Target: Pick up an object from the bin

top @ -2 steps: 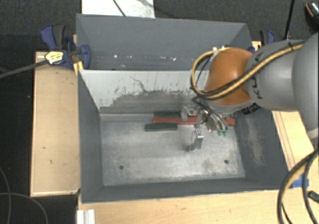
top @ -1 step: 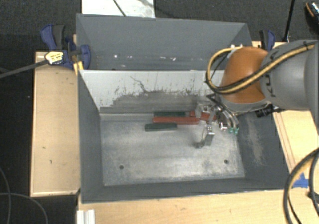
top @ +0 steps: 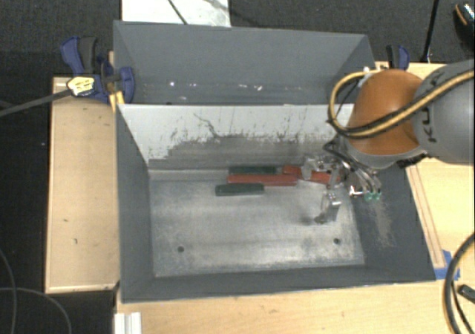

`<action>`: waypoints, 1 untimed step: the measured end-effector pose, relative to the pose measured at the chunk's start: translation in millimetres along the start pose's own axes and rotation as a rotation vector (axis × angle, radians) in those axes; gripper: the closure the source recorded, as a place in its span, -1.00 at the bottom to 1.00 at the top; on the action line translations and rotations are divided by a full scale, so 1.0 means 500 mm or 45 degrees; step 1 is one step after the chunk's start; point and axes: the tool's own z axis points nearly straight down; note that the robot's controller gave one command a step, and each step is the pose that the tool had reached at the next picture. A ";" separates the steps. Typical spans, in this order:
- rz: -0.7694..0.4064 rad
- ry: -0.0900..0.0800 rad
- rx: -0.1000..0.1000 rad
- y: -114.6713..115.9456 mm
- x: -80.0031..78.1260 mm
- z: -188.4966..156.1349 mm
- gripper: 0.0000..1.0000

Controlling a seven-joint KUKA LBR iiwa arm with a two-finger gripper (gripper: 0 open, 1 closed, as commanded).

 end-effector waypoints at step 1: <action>0.166 -0.009 -0.003 0.081 -0.002 -0.106 -1.00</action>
Offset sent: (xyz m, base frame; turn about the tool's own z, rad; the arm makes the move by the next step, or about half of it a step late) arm -0.0056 0.0385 0.0504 0.1321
